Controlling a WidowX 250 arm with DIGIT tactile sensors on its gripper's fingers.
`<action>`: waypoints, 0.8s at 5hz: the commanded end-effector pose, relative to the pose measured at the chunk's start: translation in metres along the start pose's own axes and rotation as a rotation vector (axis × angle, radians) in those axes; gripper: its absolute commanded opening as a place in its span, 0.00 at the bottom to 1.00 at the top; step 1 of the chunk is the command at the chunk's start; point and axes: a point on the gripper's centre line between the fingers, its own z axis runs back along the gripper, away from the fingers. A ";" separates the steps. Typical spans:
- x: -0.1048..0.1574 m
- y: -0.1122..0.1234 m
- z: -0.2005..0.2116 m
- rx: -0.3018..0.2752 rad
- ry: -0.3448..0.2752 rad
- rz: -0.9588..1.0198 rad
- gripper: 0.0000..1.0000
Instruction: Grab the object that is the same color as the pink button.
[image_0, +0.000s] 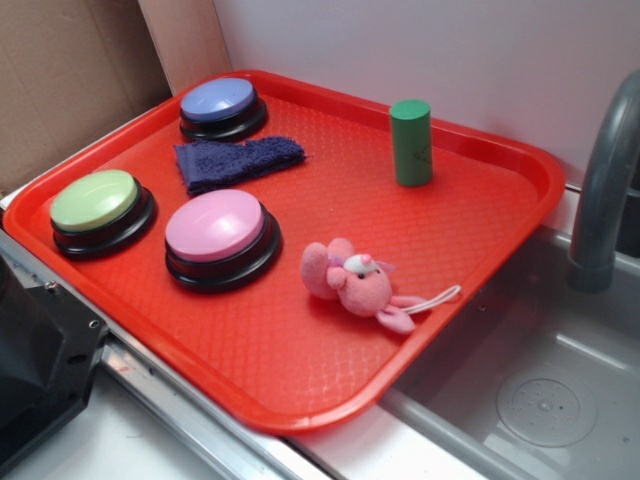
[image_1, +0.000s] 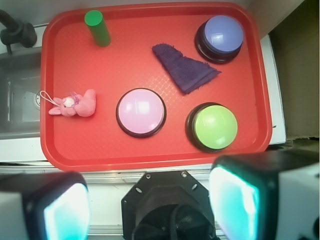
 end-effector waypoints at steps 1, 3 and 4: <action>0.000 0.000 0.000 0.000 0.000 0.000 1.00; 0.060 -0.036 -0.009 0.148 0.062 -0.526 1.00; 0.071 -0.063 -0.029 0.147 0.015 -0.774 1.00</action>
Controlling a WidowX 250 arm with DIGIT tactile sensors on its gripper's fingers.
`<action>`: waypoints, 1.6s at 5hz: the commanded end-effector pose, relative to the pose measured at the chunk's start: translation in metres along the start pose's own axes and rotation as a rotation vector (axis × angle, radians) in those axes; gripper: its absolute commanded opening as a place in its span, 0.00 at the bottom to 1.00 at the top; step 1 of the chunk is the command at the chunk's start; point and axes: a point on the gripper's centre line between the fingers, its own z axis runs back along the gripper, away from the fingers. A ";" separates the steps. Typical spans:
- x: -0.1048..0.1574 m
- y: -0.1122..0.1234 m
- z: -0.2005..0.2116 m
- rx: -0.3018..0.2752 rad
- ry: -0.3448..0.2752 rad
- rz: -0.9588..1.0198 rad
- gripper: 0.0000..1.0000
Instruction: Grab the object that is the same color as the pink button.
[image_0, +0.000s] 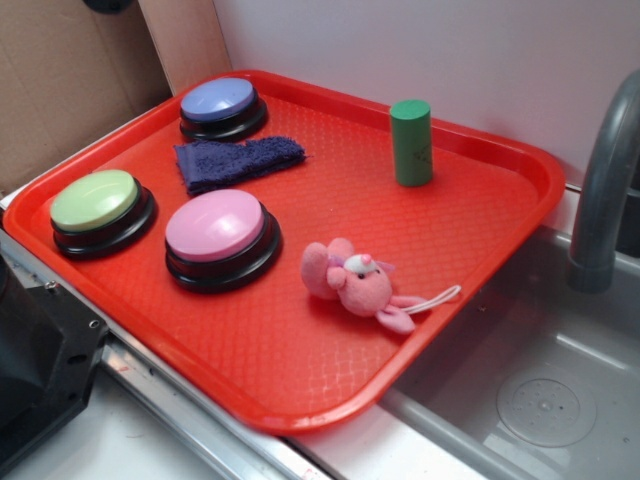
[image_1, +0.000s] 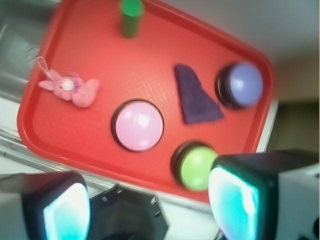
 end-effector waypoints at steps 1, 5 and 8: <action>0.046 -0.048 -0.035 -0.007 -0.076 -0.518 1.00; 0.046 -0.096 -0.165 -0.216 -0.077 -1.305 1.00; 0.052 -0.116 -0.198 -0.340 -0.091 -1.260 0.00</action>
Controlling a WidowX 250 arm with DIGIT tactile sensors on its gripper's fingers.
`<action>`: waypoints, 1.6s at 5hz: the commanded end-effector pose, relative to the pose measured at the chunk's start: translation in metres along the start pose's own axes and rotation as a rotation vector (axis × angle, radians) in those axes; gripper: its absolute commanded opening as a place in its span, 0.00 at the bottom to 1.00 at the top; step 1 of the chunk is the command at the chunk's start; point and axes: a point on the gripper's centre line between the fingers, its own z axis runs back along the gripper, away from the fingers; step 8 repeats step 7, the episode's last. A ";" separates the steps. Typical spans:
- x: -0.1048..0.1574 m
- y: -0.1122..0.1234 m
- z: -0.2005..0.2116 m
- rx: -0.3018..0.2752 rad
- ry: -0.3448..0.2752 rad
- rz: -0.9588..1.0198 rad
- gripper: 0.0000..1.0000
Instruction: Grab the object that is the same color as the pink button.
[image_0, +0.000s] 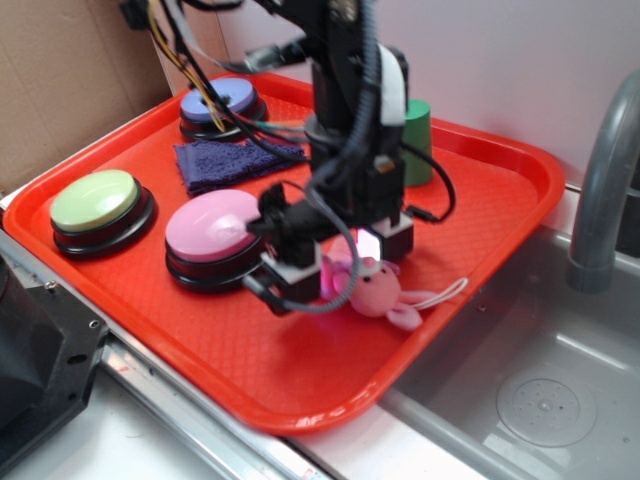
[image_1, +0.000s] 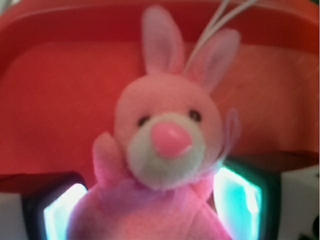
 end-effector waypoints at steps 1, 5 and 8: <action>-0.001 -0.031 -0.007 -0.032 -0.025 0.012 0.00; -0.041 -0.106 0.153 0.230 0.187 0.948 0.00; -0.041 -0.122 0.197 0.322 0.047 1.387 0.00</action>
